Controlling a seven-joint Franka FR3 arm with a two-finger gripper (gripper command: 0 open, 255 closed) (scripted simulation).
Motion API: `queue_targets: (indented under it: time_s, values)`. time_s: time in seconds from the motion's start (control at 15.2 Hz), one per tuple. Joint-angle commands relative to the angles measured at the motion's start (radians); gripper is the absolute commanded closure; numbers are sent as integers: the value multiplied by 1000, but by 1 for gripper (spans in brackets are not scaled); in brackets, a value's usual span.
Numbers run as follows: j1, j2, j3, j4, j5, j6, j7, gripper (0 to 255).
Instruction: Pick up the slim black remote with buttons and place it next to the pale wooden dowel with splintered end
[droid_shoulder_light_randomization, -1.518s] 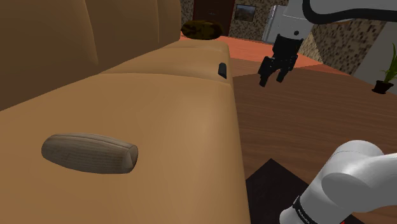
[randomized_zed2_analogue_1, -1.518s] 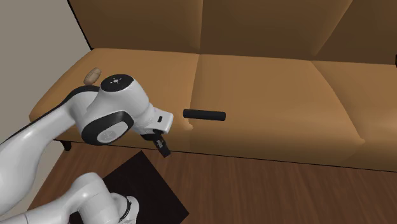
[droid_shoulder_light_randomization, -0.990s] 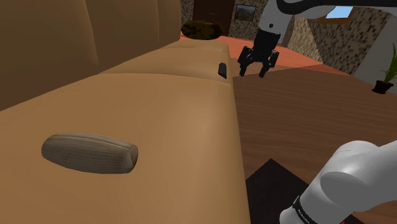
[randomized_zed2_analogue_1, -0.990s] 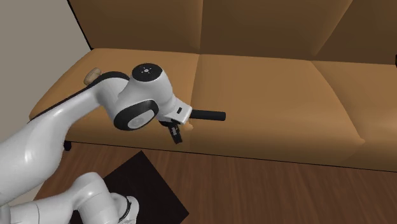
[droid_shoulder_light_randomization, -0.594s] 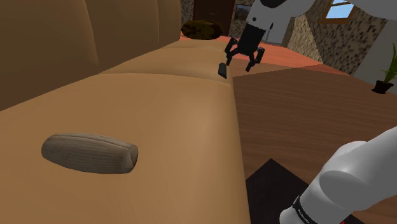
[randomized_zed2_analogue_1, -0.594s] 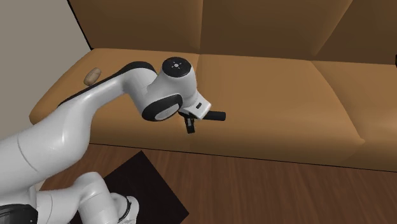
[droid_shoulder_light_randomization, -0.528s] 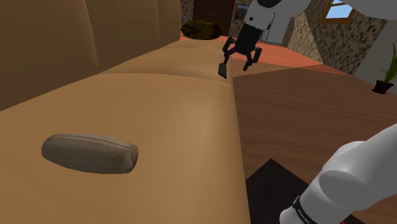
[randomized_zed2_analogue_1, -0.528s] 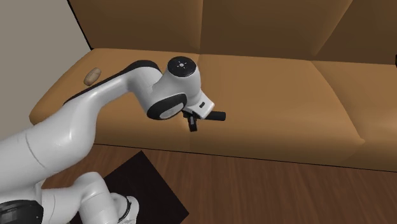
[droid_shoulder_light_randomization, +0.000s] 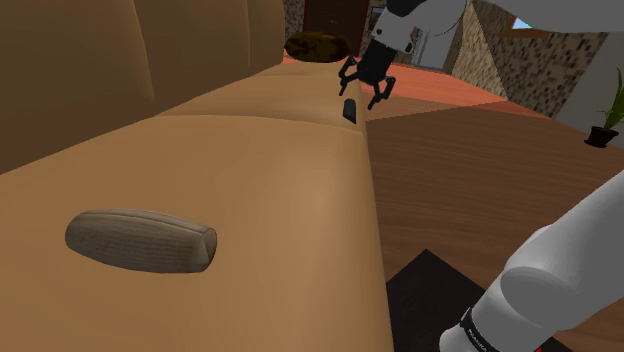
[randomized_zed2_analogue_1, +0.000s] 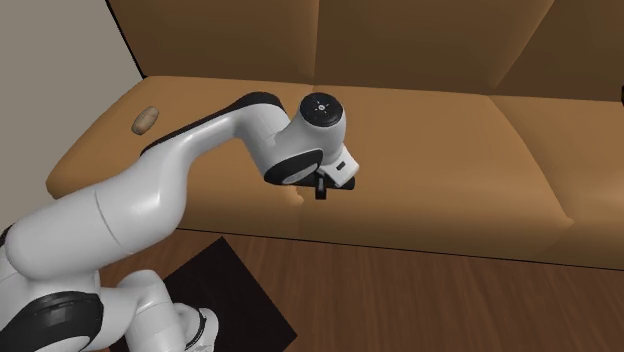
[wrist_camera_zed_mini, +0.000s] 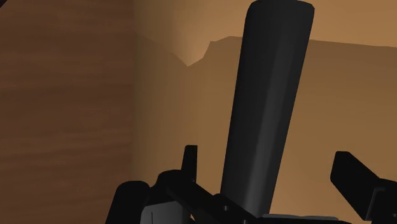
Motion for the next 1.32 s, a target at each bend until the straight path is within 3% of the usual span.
queue_targets:
  time_s: [0.0, 0.66, 0.73, 1.25]
  values:
    - [2, 1, 4, -25, 2, 27, 1, 0]
    - [5, 6, 7, -53, 5, 60, 0, 0]
    - [5, 6, 7, -53, 5, 60, 0, 255]
    - [4, 0, 6, -55, 4, 57, -1, 255]
